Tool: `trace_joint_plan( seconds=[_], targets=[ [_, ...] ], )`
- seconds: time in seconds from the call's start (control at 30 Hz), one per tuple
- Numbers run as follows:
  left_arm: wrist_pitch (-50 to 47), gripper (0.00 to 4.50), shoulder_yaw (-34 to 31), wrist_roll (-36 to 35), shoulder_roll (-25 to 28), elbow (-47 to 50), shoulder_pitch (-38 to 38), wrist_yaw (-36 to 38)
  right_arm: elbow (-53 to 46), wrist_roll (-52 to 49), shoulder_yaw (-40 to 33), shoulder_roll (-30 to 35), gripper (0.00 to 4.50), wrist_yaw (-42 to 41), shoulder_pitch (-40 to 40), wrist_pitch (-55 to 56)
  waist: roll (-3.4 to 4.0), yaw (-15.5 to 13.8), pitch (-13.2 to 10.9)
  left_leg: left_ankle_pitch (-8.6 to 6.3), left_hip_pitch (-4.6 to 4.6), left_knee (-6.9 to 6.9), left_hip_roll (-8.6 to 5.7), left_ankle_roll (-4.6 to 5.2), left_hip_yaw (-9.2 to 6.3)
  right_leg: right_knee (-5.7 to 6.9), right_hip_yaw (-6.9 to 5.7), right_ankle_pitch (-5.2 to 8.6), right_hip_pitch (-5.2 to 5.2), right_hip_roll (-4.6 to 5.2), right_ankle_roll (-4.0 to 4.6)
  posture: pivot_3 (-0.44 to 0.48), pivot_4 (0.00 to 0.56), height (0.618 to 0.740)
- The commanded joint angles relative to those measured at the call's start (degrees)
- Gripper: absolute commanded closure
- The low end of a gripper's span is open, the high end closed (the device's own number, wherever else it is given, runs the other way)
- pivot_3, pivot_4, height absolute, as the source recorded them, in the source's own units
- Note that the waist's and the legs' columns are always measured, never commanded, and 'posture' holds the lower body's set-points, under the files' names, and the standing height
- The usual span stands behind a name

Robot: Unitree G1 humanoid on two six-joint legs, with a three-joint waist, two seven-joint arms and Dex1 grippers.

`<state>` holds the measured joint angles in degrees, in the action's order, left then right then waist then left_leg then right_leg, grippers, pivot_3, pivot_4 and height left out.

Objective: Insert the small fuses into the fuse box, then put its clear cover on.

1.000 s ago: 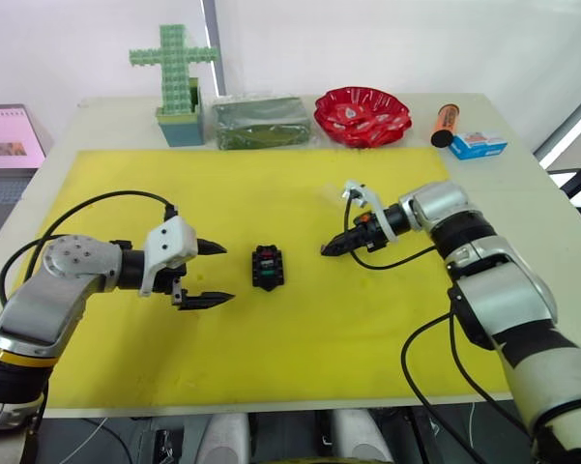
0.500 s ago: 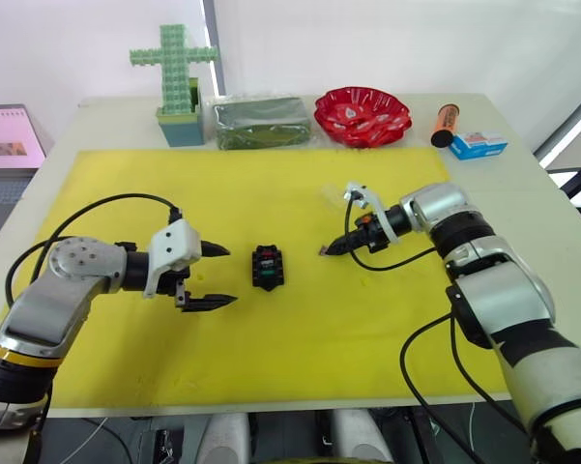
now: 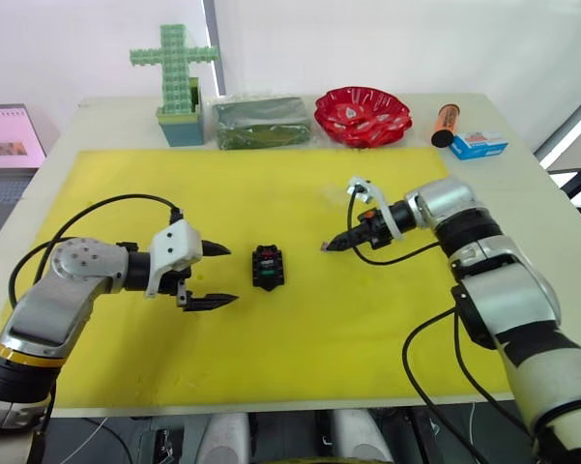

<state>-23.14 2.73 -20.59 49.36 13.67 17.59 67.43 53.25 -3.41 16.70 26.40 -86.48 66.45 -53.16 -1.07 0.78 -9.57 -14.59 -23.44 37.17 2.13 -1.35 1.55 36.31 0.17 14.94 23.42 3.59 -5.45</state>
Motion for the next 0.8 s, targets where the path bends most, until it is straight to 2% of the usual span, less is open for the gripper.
trace_joint_plan(
  seconds=[0.03, 0.2, 0.37, 0.5, 0.57, 0.8],
  targets=[
    [1.11, 0.0, -0.29, 0.12, -0.07, 0.5, 0.24, -0.15, -5.31, -2.7, -2.32, 1.51, 4.5, 1.45, -1.44, -5.83, 0.0, -0.02, 0.0, 0.0, 0.0, 0.0, 0.0, 0.0, 0.0, 0.0, 0.0, 0.0, 0.0, 0.0, 0.0, 0.0, 0.15, 0.74],
    [1.17, 0.0, -0.37, 0.29, -0.05, 0.9, -0.26, -0.25, -20.36, -8.08, -5.95, 3.78, 4.5, 6.67, -7.43, -19.1, 0.0, -0.11, 0.0, 0.0, -0.01, 0.01, -0.01, 0.0, 0.0, 0.0, 0.0, 0.0, 0.0, 0.02, 0.0, 0.0, 0.15, 0.74],
    [1.15, 0.0, -0.83, 0.09, 0.03, 1.58, -1.24, -0.53, -41.53, -12.46, -19.84, 0.73, 4.5, 21.08, -15.62, -38.1, 0.0, -0.13, 0.0, 0.0, -0.01, -0.02, 0.0, 0.0, -0.03, 0.0, 0.0, 0.0, 0.0, 0.01, 0.0, 0.0, 0.15, 0.74],
    [1.44, 0.0, -0.85, 0.02, -0.21, 1.77, -1.63, -0.74, -50.48, -18.96, -27.42, -2.13, 4.5, 32.63, -20.8, -39.34, 0.0, -0.12, 0.0, 0.0, -0.01, -0.02, 0.0, 0.0, -0.04, 0.01, 0.0, 0.0, 0.0, 0.01, 0.0, 0.0, 0.15, 0.74],
    [2.03, 0.0, -0.63, 0.21, -0.5, 1.39, -1.26, -0.7, -53.51, -23.55, -32.46, -5.11, 4.5, 40.84, -22.94, -39.34, -0.01, -0.19, 0.01, 0.0, -0.01, -0.02, -0.01, 0.0, -0.04, 0.0, -0.01, 0.0, -0.02, 0.02, 0.0, 0.0, 0.15, 0.74],
    [3.13, 0.0, -0.12, 0.39, -1.14, 0.2, 0.53, -0.27, -67.37, -44.57, -42.28, -14.59, 4.5, 71.2, -34.48, -39.34, -0.02, -0.04, 0.02, 0.0, -0.01, -0.06, 0.0, 0.0, -0.08, -0.02, 0.01, 0.0, -0.04, 0.01, 0.0, 0.0, 0.15, 0.74]
  ],
)
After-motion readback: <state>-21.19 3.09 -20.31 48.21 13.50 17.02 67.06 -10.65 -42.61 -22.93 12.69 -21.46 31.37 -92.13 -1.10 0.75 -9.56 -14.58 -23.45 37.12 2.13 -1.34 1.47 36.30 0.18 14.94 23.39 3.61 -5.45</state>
